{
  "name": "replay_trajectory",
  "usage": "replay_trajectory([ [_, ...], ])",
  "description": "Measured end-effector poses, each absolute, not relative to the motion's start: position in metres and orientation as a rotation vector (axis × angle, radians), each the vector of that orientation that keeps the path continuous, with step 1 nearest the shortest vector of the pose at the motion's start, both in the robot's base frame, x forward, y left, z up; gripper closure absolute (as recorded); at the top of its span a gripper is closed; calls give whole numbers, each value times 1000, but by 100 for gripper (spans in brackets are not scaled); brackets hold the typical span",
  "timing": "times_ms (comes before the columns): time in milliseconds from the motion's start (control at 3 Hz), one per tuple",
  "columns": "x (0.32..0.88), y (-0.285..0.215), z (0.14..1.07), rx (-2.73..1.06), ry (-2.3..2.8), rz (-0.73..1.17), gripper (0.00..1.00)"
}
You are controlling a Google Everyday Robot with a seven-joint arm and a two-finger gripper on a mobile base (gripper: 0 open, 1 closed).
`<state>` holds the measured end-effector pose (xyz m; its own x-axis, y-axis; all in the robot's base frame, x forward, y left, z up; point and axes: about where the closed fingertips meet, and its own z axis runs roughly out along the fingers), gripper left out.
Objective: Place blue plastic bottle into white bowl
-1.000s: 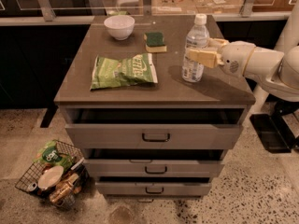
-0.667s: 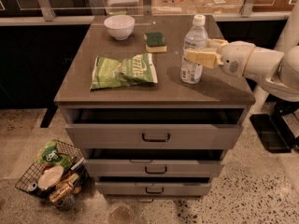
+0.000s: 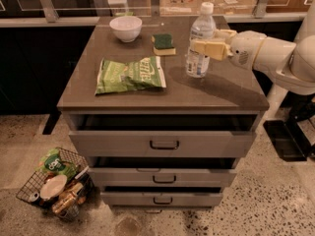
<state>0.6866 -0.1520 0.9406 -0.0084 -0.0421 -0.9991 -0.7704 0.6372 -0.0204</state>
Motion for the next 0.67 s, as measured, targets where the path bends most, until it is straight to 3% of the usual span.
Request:
replay_trajectory([
  [667, 769, -120, 1020, -728, 1462, 656, 100],
])
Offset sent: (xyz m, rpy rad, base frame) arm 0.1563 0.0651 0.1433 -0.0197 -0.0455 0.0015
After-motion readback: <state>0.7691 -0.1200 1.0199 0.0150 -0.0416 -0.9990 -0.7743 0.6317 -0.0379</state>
